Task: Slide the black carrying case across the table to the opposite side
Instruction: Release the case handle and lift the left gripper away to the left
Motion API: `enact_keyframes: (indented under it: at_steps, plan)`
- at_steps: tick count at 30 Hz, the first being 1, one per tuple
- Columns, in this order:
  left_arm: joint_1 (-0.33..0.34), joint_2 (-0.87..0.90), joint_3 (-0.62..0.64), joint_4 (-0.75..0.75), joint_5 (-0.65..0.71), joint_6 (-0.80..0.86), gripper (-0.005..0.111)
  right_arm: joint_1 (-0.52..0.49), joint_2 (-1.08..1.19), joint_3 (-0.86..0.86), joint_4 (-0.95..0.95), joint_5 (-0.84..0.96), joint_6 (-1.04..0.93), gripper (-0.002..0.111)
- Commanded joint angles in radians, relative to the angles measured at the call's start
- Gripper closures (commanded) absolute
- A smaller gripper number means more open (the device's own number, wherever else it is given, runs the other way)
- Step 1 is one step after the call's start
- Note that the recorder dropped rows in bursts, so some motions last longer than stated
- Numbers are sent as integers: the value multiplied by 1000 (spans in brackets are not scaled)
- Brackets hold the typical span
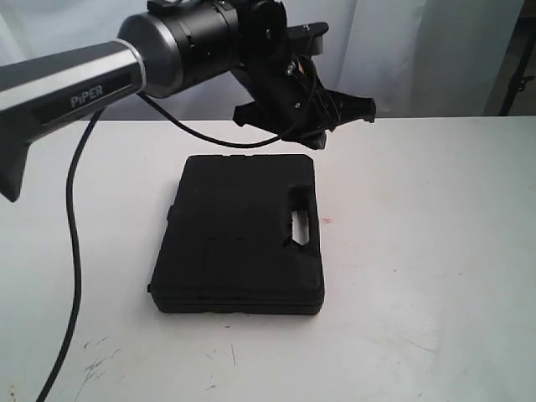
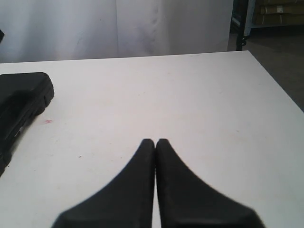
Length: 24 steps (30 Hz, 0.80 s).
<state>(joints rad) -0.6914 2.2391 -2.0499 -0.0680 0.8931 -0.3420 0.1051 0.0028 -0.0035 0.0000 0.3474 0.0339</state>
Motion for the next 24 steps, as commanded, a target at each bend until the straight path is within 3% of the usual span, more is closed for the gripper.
enact_keyframes:
  at_steps: [1, 6, 12, 16, 24]
  plan:
    - [-11, -50, 0, 115, 42, 11, 107, -6, -3, 3, -18, -4, 3, 108]
    - [-11, -89, 23, 160, 34, 11, 107, -6, -3, 3, -18, -4, 3, 108]
    - [-11, -238, 269, 246, -139, 10, 107, -6, -3, 3, -18, -4, 3, 108]
    - [-11, -368, 468, 246, -268, 3, 107, -6, -3, 3, -18, -4, 3, 108]
    - [-11, -779, 984, 232, -577, -53, 107, -6, -3, 3, -18, -4, 3, 108]
